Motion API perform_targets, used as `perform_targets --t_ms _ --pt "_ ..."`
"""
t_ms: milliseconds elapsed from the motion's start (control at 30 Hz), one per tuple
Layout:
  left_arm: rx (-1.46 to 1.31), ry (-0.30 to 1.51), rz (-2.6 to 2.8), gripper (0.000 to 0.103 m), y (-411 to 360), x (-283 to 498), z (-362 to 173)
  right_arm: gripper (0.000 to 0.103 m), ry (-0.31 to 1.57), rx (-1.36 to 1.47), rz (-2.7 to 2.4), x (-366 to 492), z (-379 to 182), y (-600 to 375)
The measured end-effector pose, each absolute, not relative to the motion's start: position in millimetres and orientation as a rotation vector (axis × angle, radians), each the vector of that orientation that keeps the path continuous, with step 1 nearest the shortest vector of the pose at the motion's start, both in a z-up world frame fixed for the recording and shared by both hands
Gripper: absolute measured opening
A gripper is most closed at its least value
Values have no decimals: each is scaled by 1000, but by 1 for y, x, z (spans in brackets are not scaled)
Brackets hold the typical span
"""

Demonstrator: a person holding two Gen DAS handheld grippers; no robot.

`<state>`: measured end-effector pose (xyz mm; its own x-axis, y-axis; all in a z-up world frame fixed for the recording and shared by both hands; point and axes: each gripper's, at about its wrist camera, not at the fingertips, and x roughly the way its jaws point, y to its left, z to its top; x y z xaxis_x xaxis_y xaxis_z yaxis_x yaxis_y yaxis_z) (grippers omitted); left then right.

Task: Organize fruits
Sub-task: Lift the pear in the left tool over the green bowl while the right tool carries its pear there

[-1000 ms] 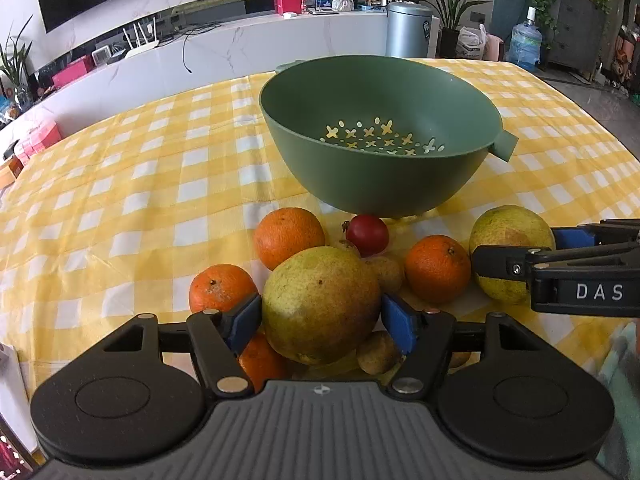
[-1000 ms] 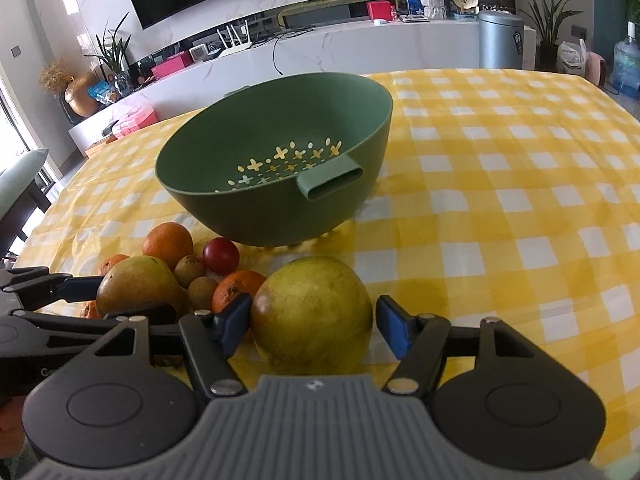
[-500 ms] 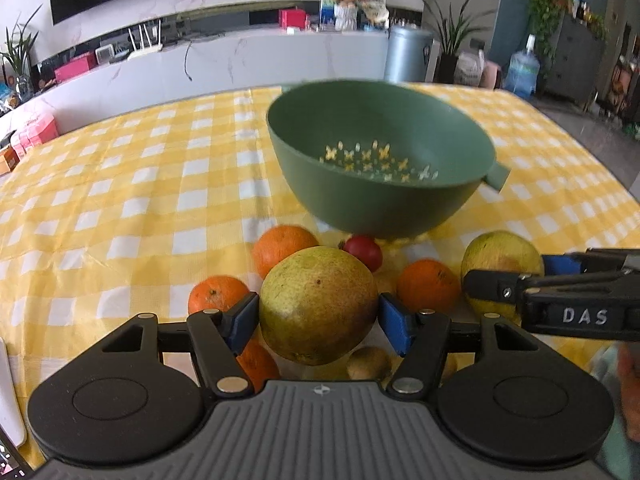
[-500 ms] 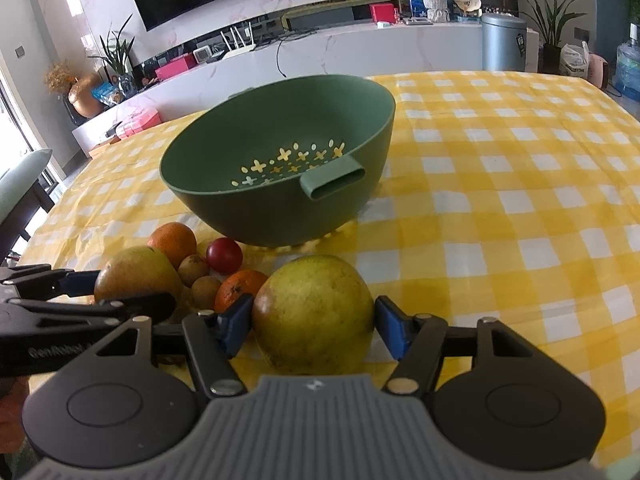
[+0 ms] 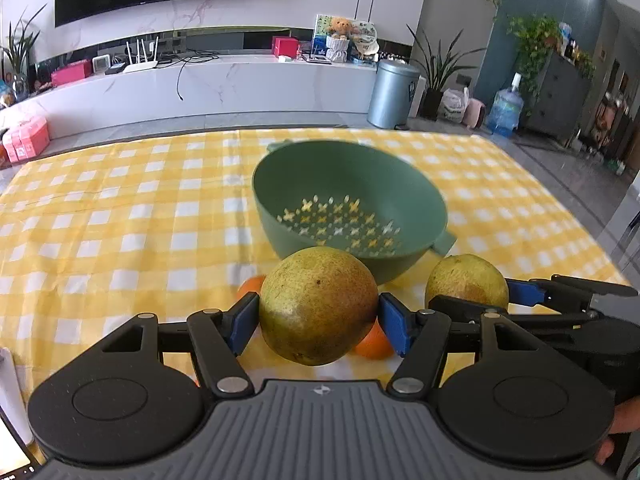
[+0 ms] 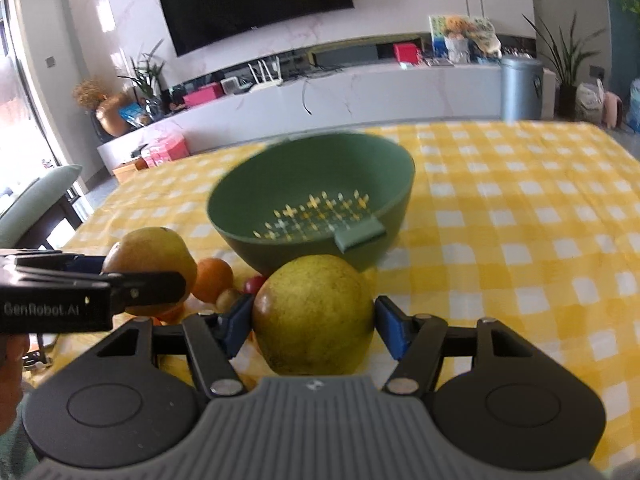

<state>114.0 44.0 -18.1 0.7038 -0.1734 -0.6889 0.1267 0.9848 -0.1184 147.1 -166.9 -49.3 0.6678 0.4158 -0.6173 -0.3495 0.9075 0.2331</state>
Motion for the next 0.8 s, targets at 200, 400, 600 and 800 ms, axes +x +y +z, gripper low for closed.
perform_targets --t_ms 200,400,600,800 --pt "-19 718 -164 74 38 135 6 63 658 -4 488 161 -20 -161" --pt "63 706 -183 74 26 174 14 62 637 -160 521 198 1 -150" --pt "141 743 -202 74 22 210 -2 62 692 -270 575 245 0 -139" --pt "242 802 -244 74 19 231 -19 62 781 -401 689 286 -21 -118"
